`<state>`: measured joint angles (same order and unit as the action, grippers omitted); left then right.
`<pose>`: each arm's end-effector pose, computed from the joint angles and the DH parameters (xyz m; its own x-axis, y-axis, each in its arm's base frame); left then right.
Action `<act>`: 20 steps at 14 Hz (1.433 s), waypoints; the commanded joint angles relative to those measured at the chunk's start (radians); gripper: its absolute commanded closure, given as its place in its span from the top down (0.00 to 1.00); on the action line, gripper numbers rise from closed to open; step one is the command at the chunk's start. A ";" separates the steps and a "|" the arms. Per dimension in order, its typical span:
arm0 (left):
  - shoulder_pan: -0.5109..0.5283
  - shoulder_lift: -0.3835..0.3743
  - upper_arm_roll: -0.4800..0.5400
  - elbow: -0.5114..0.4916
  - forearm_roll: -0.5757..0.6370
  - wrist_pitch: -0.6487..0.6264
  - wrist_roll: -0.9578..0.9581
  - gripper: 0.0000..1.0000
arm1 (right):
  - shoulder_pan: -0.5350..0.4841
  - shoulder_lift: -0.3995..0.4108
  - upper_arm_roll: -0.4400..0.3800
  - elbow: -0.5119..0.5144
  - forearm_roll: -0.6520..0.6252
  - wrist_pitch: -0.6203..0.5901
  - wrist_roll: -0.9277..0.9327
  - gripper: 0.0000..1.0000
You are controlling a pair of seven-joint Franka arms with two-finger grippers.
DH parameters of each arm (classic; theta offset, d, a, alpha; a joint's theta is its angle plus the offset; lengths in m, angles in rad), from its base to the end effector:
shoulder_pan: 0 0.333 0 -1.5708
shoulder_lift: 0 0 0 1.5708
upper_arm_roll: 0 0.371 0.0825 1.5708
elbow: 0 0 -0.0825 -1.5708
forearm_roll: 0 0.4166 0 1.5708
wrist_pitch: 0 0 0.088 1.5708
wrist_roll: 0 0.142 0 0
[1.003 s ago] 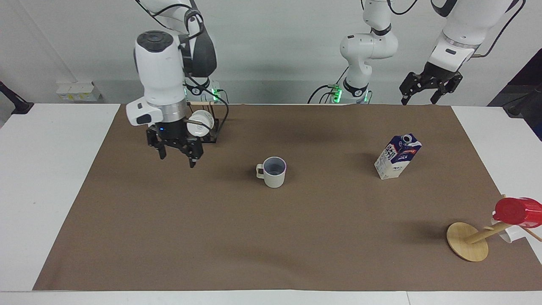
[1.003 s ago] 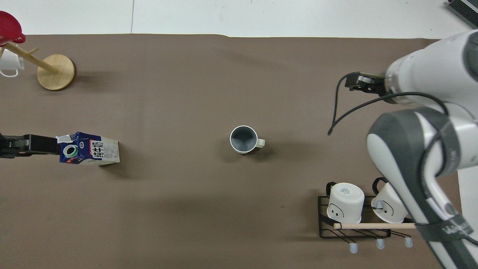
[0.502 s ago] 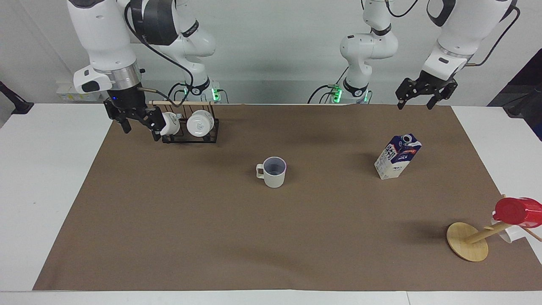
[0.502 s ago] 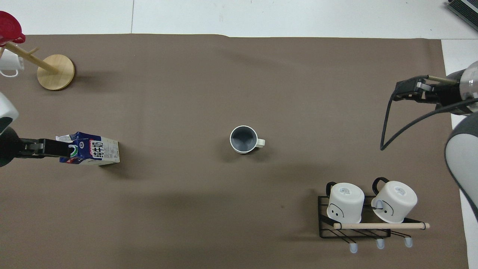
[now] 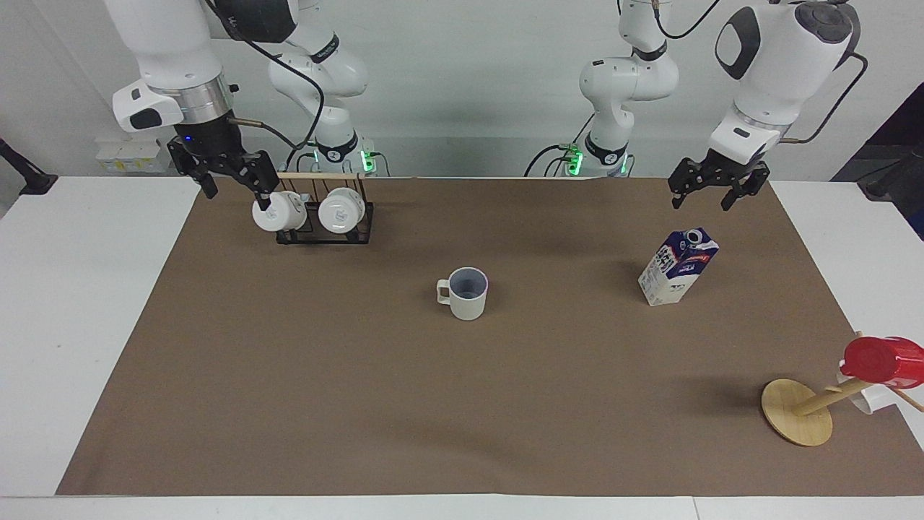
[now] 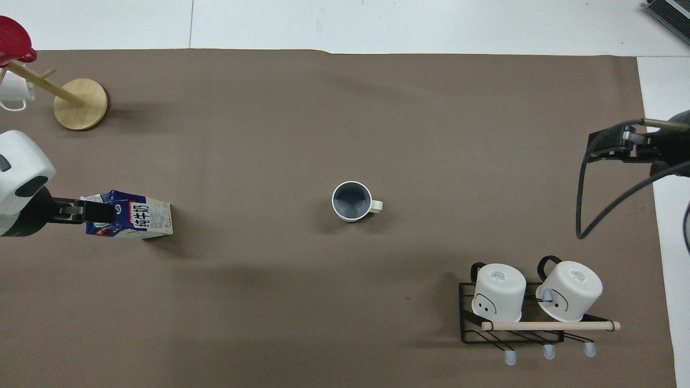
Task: Place cup and milk on table
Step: 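Withdraw the right gripper while the left gripper grips the milk carton, then carry the milk carton with the left gripper beside the white cup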
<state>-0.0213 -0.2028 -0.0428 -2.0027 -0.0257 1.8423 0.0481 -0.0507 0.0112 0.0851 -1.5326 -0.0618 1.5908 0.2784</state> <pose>0.5232 -0.0380 0.5605 0.9936 -0.1045 0.0429 -0.1052 -0.9943 0.0144 0.5954 0.0115 0.6593 0.9688 -0.2400 0.0619 -0.2429 -0.9690 0.0455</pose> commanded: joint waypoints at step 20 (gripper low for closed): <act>0.043 -0.011 0.000 -0.268 0.032 0.339 -0.001 0.59 | -0.023 -0.027 0.010 -0.012 0.020 -0.088 -0.036 1.00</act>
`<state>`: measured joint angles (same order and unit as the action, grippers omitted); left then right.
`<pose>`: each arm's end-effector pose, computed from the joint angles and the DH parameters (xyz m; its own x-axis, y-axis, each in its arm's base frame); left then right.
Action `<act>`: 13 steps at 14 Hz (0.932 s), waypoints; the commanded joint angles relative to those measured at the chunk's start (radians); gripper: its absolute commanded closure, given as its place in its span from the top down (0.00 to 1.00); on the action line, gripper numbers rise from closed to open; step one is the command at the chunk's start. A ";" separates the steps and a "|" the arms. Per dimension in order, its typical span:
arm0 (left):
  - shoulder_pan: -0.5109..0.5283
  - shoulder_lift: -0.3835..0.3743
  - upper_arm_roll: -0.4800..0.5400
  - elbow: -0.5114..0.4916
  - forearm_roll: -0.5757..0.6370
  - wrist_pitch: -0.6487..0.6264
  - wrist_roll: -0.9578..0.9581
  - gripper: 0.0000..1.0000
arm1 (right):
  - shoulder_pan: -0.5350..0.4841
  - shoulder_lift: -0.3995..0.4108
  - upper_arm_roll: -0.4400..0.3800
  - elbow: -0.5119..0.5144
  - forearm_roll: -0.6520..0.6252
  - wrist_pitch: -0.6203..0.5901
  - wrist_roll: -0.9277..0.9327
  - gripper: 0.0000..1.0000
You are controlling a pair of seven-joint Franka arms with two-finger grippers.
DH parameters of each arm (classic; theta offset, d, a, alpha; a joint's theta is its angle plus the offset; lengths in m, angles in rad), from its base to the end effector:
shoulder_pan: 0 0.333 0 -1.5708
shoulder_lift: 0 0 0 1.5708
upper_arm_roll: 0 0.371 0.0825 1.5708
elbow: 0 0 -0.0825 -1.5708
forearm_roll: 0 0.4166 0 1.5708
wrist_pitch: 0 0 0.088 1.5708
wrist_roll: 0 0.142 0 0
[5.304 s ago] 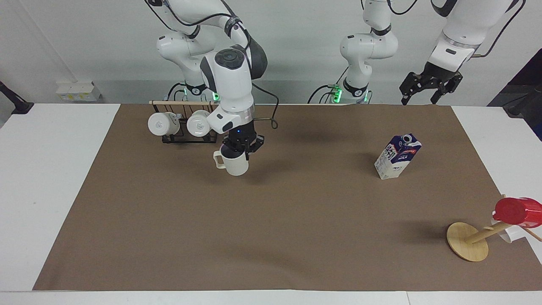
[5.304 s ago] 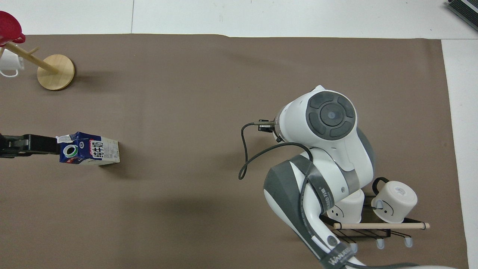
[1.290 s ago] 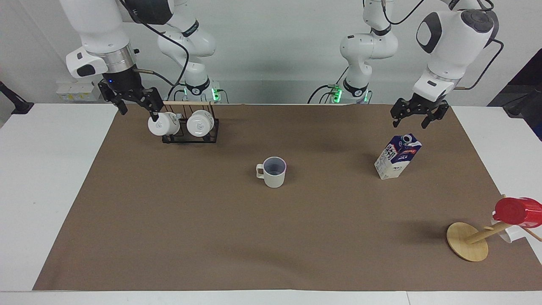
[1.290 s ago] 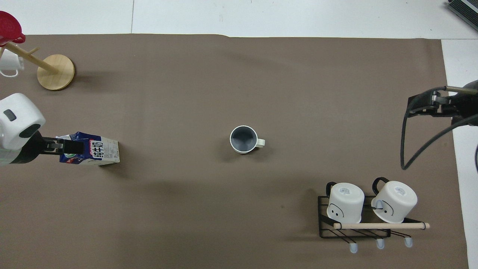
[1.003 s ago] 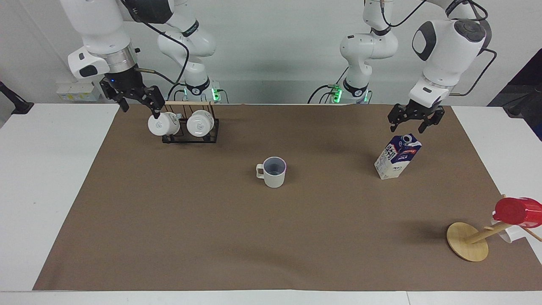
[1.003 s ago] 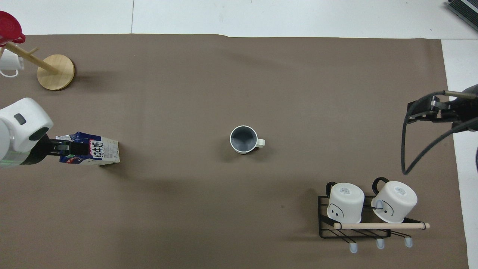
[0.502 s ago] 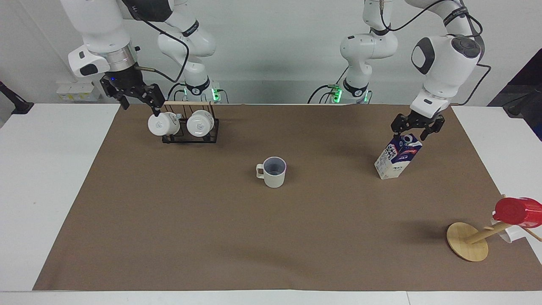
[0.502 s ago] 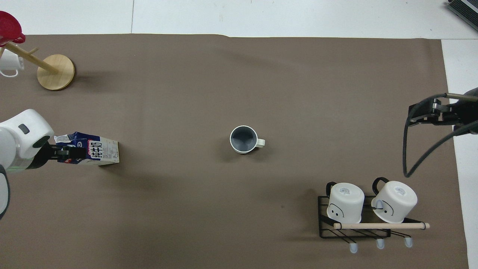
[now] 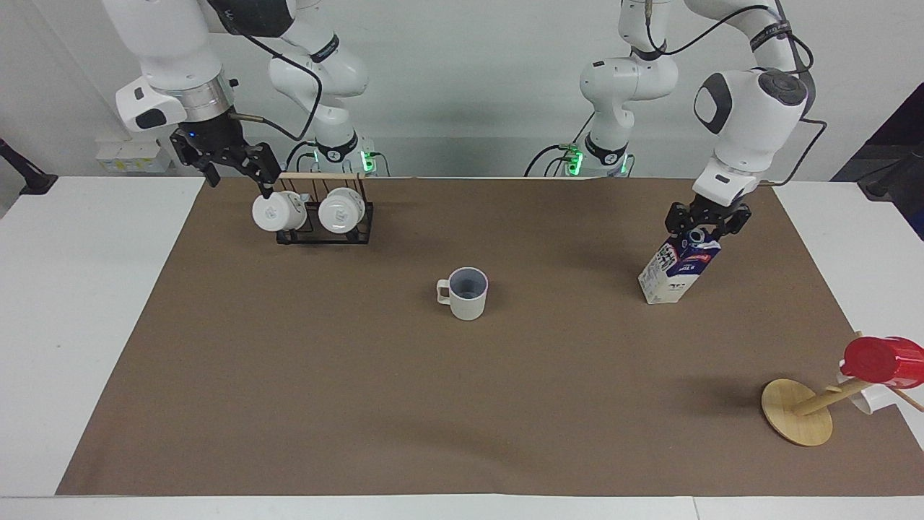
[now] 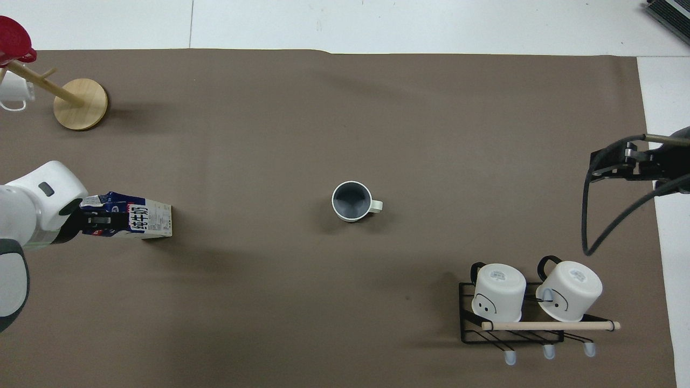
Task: Place cup and milk on table
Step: 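Carry the milk carton with the left gripper beside the white cup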
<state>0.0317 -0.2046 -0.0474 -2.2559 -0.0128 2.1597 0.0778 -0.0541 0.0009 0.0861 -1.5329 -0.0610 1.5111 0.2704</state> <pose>0.5158 -0.0097 0.4618 0.9904 -0.0862 0.1078 -0.0860 -0.9963 -0.0067 0.5808 0.0096 0.6581 0.9710 -0.2392 -0.0055 -0.2383 -0.9690 0.0647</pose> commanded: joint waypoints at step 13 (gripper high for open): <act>-0.218 0.102 -0.003 0.239 -0.012 -0.072 -0.395 0.43 | -0.019 -0.016 0.011 -0.012 0.020 -0.008 -0.028 1.00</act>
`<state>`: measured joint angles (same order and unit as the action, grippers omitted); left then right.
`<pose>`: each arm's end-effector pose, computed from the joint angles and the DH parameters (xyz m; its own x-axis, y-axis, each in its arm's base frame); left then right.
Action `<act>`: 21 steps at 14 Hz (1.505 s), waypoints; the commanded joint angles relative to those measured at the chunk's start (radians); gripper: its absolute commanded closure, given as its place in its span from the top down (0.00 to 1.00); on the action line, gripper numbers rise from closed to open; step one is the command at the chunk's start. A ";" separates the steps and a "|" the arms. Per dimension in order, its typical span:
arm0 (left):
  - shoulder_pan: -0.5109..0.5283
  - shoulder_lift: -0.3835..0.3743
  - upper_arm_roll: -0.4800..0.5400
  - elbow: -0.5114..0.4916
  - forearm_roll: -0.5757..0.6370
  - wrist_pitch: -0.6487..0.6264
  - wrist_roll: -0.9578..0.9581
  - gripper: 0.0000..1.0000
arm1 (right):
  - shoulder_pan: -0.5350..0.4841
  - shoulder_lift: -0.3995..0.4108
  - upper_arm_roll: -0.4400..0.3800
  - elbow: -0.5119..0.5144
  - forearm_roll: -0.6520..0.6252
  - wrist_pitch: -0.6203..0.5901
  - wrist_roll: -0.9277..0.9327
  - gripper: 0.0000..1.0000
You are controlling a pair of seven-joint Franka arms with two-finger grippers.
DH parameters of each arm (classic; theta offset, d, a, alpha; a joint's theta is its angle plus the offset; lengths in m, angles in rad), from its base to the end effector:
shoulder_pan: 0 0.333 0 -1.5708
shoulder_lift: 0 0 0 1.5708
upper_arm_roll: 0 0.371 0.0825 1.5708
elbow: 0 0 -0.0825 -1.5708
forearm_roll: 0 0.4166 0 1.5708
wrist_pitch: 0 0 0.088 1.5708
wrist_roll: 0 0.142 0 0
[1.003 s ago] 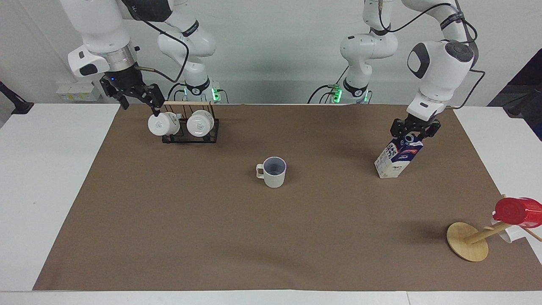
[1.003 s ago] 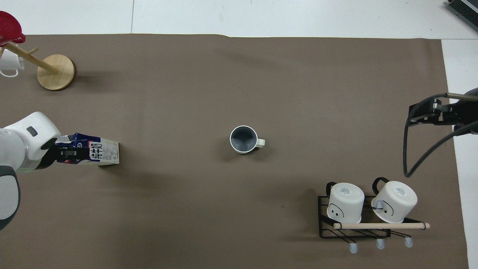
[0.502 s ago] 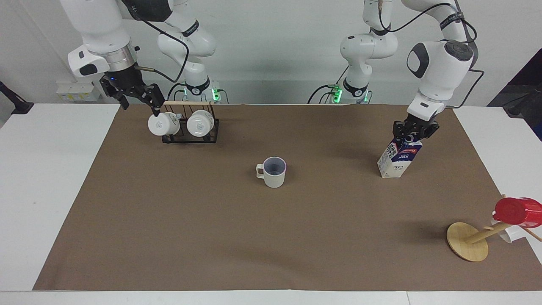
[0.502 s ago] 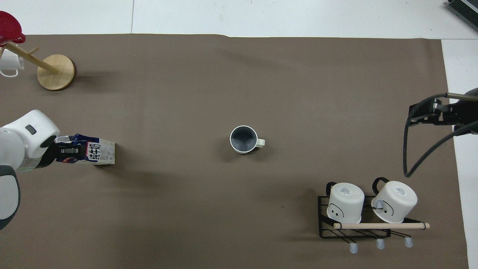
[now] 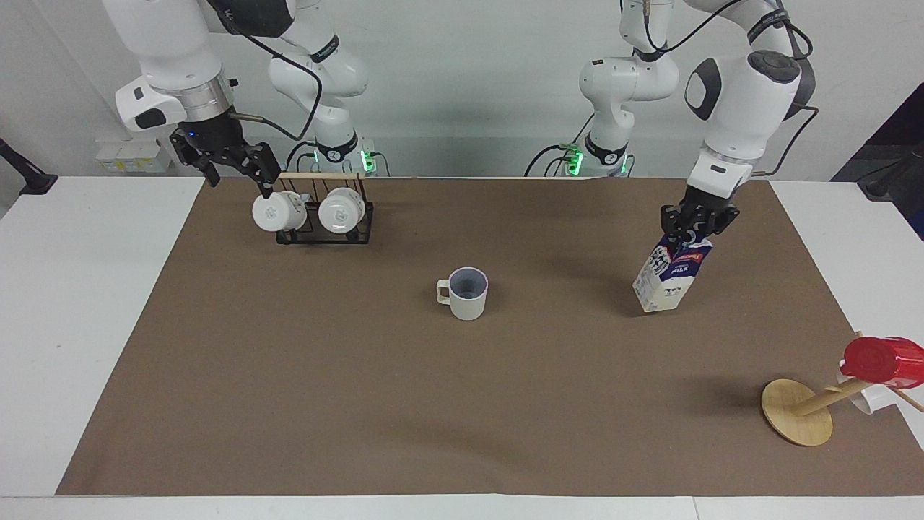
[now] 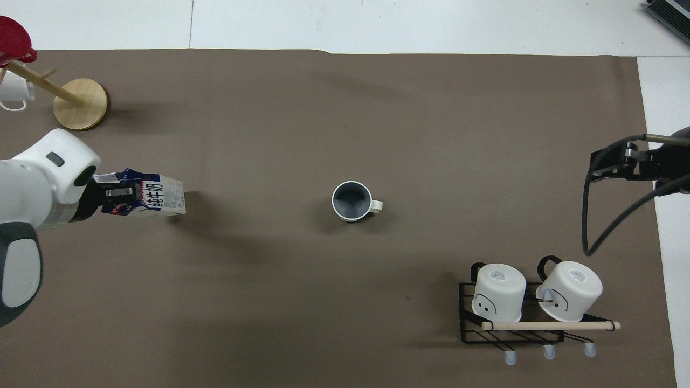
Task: Place cup and milk on table
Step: 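Carry the milk carton with the left gripper beside the white cup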
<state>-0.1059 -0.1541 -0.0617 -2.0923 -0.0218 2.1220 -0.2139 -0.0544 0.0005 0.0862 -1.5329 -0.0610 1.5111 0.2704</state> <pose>0.5473 -0.0956 0.5159 0.9826 0.0593 0.1760 0.0514 -0.9975 0.0494 0.5807 0.0095 0.6583 0.9709 -0.2394 -0.0051 -0.2386 -0.9690 0.0646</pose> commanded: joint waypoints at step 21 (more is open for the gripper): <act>-0.360 0.179 0.011 0.104 0.013 0.023 -0.351 1.00 | -0.019 -0.016 0.009 -0.012 0.020 -0.008 -0.028 1.00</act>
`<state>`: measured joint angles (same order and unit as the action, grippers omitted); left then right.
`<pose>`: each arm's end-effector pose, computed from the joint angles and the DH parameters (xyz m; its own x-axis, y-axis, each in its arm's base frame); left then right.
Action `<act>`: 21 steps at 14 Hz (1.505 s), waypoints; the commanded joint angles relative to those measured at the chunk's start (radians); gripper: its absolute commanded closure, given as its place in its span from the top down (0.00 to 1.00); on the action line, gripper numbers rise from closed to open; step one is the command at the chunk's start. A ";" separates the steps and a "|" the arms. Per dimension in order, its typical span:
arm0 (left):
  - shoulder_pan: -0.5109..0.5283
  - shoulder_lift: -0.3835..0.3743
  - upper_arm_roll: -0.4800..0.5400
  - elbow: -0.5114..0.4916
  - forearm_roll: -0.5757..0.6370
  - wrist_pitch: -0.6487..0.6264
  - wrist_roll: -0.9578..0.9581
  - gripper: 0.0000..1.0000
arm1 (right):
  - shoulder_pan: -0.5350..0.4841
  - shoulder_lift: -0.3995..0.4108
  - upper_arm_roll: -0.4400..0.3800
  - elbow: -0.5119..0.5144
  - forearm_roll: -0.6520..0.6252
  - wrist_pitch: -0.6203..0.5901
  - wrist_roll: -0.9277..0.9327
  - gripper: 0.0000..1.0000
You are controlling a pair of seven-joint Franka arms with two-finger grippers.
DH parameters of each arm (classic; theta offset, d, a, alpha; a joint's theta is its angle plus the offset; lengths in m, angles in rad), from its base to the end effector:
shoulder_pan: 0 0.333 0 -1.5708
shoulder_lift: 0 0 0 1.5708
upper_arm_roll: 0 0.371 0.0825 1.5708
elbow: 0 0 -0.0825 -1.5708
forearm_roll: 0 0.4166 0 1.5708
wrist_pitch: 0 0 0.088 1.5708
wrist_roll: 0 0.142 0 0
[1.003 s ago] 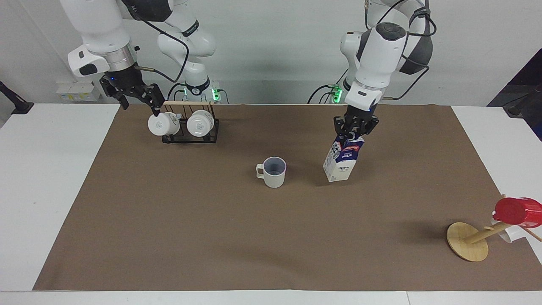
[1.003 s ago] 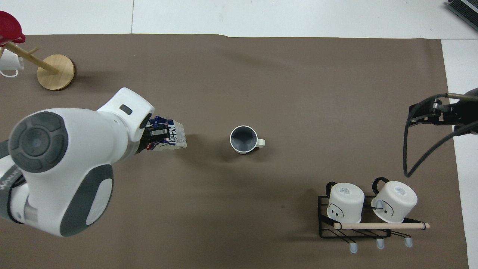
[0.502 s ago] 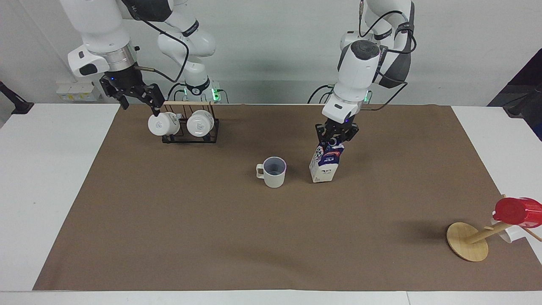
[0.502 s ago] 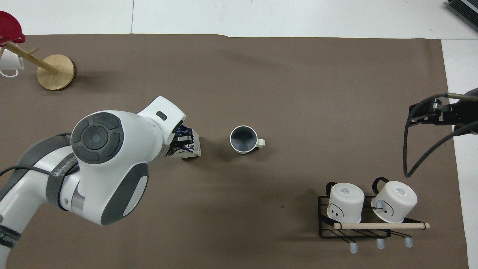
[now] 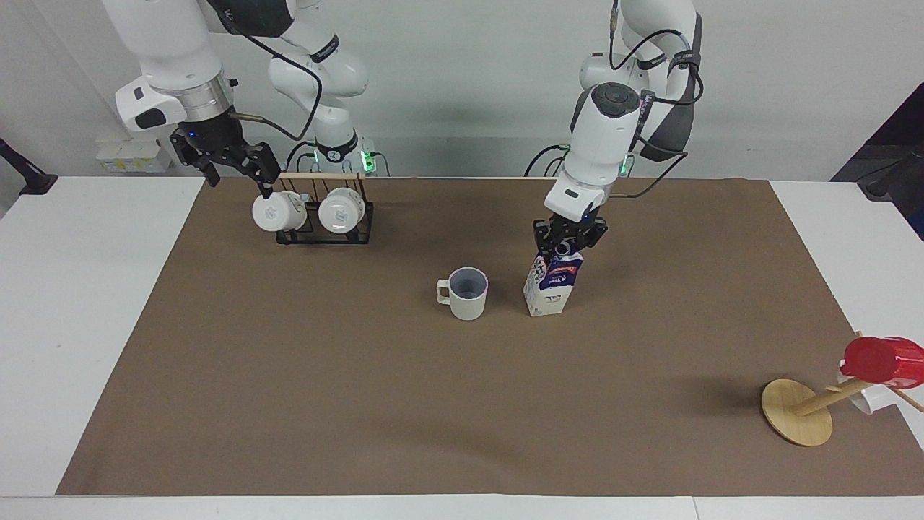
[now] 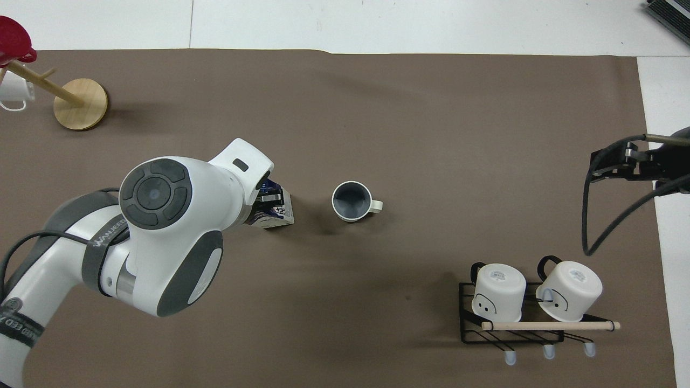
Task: Place cup and milk on table
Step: 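Release the milk carton and lift the left gripper away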
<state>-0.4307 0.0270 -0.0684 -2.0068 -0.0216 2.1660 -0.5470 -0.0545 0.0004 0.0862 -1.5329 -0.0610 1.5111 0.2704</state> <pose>0.5333 -0.2921 0.4603 0.9928 0.0630 0.1015 0.0543 -0.9948 0.0866 0.5807 0.0094 0.6584 0.9709 -0.2395 -0.0050 -0.2387 -0.9690 0.0646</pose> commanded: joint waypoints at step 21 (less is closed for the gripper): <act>0.194 -0.073 0.033 0.269 0.005 -0.402 0.289 1.00 | -0.019 -0.016 0.010 -0.012 0.020 -0.008 -0.028 1.00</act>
<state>-0.2579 -0.0426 -0.0266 -1.7538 -0.0180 1.7930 -0.2722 -0.0545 0.0003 0.0862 -1.5329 -0.0610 1.5111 0.2704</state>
